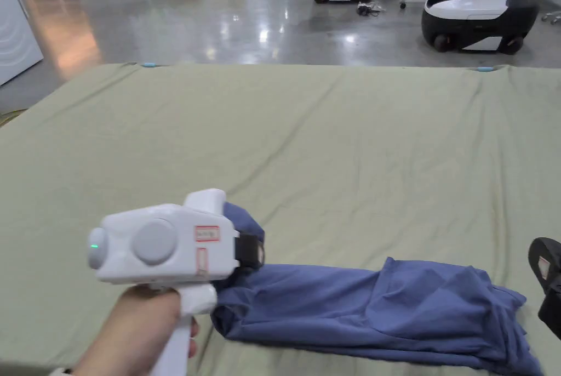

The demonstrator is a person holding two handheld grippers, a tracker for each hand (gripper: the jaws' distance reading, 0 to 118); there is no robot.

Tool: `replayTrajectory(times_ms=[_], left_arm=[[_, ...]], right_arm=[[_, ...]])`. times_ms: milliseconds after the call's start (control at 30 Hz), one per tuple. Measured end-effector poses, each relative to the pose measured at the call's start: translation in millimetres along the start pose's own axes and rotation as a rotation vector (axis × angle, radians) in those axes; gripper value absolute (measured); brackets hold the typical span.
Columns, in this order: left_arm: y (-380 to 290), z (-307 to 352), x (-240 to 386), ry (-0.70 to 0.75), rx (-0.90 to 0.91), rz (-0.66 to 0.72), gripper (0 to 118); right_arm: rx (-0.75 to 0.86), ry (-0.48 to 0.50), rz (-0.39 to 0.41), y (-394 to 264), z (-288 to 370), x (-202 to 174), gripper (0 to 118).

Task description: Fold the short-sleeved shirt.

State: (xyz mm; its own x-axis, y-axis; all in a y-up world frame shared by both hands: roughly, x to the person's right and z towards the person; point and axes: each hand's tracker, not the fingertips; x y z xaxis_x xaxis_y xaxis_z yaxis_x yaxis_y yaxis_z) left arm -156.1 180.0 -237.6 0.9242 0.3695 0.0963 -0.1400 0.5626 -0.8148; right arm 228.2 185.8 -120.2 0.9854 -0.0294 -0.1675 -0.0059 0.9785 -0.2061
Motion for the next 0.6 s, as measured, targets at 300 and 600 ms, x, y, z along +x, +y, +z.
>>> replayTrajectory(times_ms=[300, 600], left_arm=[[-46.6, -102.9, 40.9, 0.083, -0.031, -0.074, 22], [-41.6, 0.0, 8.3, -0.058, 0.321, 0.076, 103]], right_arm=[[0.001, -0.032, -0.012, -7.8, 13.9, 18.6, 4], [-0.007, -0.059, -0.04, -7.2, 18.1, 29.0, 4]])
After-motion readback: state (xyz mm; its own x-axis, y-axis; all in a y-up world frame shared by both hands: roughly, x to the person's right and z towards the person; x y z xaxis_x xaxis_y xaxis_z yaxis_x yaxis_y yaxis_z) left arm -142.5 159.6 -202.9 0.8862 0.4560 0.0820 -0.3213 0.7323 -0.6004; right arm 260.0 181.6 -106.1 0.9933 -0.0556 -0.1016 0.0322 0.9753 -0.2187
